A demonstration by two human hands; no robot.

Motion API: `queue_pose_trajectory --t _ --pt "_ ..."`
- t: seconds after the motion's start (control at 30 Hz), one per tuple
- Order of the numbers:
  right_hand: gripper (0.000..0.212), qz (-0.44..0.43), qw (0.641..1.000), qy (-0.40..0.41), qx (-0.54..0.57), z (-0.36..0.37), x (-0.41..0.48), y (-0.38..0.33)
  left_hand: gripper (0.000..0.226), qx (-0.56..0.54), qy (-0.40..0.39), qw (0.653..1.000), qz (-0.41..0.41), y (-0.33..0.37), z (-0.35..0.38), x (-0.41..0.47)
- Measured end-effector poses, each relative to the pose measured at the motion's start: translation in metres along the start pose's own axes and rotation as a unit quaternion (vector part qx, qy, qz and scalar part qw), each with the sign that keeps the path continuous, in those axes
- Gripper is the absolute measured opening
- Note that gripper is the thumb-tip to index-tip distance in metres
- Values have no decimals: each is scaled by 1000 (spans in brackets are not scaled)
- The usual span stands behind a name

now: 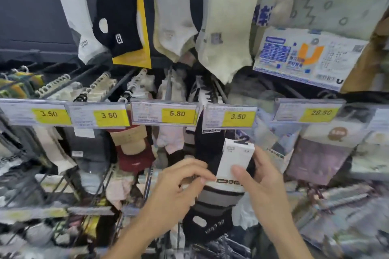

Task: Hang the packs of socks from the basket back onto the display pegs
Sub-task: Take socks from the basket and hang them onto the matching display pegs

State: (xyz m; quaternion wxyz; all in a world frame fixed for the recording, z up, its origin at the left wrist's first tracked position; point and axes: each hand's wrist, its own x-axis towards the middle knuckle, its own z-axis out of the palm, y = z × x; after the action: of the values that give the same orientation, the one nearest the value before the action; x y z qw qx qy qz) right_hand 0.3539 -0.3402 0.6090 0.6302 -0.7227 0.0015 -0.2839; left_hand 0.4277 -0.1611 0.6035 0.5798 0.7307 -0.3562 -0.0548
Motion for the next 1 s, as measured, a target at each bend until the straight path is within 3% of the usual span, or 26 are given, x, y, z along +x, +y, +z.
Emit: queue_pose_trajectory --t 0.3,0.4,0.67,0.83,1.0 --pt "32 34 995 55 -78 10 63 43 37 118 65 991 -25 -71 7 27" --pt "24 18 995 44 -92 13 75 45 40 162 48 985 -42 -97 10 32" --pt "29 -47 994 56 -76 23 83 53 16 265 -24 958 -111 -152 19 7" --pt "29 -65 993 84 -51 24 85 47 17 294 -32 949 -112 -157 20 9" --pt "30 -25 994 44 -94 30 82 39 26 298 -63 947 -104 -160 22 6"
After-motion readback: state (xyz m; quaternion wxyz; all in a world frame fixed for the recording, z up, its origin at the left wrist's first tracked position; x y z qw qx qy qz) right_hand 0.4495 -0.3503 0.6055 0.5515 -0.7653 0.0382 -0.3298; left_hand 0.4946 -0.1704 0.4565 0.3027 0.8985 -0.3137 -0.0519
